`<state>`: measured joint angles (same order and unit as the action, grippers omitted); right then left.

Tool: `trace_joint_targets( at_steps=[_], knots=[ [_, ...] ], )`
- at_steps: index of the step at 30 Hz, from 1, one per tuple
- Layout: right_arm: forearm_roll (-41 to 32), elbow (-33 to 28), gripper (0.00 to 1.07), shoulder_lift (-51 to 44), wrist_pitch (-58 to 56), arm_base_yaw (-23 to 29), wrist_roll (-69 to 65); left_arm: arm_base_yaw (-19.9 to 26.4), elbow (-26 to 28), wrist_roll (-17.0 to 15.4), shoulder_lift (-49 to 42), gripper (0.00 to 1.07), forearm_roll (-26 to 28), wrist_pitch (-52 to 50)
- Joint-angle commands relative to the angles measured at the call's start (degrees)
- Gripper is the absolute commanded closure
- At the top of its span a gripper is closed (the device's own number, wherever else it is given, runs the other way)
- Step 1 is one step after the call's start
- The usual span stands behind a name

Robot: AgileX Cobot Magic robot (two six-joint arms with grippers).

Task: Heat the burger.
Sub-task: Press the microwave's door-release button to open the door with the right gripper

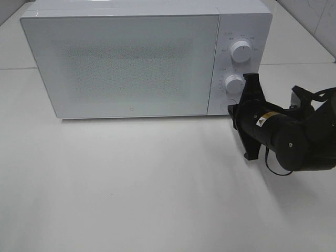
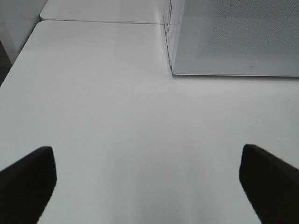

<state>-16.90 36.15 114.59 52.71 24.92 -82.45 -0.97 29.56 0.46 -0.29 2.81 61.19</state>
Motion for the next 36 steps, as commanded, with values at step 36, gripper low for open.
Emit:
trace_joint_targets(
  at_steps=[36],
  knots=[
    [-4.7,8.7,1.07,4.3,-3.4,-1.3,6.2,0.1,0.1,-0.5,-0.5,0.06,0.1,0.2]
  ],
)
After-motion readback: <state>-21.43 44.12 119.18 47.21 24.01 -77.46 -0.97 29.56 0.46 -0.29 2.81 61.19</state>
